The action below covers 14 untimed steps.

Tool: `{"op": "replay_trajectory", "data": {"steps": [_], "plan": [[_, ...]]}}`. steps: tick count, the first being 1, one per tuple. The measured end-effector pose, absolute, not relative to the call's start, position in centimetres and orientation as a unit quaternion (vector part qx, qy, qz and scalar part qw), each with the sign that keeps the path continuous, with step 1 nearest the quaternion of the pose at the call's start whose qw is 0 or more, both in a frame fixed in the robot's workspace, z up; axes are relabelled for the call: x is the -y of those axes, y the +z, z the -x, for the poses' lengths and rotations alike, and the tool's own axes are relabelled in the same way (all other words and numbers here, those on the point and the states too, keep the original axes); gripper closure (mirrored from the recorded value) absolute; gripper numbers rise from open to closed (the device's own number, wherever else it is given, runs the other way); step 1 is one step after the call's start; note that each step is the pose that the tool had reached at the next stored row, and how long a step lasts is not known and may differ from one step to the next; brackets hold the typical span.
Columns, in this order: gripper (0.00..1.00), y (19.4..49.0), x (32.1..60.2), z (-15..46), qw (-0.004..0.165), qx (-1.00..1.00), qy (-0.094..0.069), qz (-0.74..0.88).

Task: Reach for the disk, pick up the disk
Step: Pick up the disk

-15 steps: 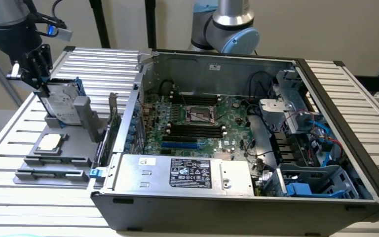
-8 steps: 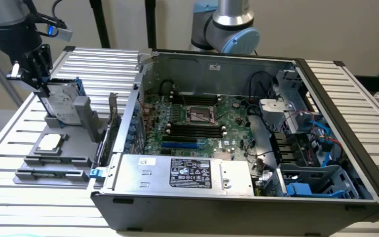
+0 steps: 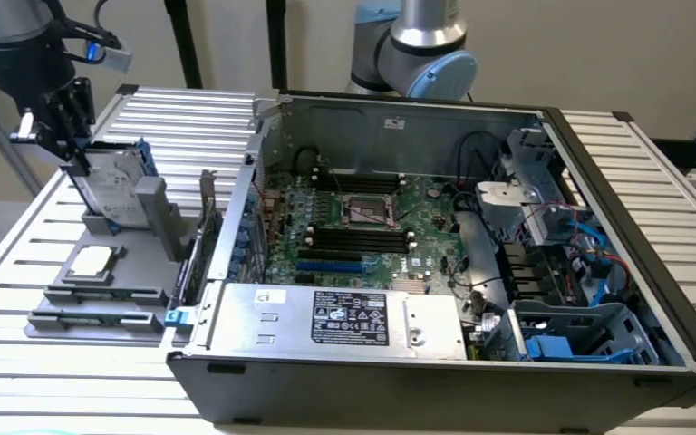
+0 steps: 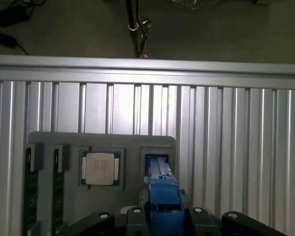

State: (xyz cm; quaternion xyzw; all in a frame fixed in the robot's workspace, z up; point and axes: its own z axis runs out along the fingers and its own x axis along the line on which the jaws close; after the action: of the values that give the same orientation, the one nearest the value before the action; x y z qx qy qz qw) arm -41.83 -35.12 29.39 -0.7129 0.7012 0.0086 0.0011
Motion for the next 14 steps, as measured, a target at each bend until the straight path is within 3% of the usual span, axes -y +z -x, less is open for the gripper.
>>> {"op": "replay_trajectory", "data": {"steps": [14], "plan": [[0.67, 34.6, 35.1, 41.1, 0.001, -0.701, 0.009, 0.713]]}}
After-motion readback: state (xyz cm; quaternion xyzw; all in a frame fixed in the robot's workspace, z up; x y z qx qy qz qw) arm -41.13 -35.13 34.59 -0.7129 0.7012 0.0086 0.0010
